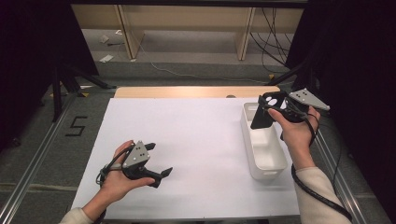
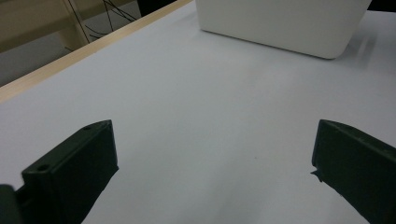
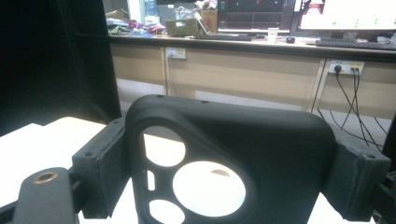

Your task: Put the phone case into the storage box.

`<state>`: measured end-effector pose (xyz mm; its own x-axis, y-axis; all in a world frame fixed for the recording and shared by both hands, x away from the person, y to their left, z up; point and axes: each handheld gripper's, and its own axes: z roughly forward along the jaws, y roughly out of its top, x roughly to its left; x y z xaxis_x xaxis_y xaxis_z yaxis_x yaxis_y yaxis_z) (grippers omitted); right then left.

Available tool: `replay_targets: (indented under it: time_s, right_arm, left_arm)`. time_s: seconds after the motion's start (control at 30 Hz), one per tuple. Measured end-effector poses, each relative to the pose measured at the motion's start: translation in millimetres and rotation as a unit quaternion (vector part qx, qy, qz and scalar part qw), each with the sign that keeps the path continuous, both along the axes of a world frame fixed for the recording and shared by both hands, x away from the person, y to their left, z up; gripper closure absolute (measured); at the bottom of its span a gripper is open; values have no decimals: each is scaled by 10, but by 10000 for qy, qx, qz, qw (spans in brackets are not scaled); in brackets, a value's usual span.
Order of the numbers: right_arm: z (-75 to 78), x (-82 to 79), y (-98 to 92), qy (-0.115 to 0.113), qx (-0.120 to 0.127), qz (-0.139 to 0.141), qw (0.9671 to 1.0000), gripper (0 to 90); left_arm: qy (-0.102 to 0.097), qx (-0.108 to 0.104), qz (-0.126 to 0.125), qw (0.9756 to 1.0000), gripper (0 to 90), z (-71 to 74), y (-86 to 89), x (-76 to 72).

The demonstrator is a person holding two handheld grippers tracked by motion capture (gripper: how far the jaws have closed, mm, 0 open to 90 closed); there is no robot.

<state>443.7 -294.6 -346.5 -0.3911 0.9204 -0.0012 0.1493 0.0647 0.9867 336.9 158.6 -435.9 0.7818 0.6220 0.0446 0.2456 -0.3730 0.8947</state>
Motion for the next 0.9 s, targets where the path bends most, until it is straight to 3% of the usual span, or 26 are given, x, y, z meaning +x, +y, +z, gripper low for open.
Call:
replay_targets:
  time_s: [0.9]
  right_arm:
    - [-44,102,26,301,-167,-1,9994,161]
  left_arm:
    - [3,9,-14,10000,0,-2,-6,7]
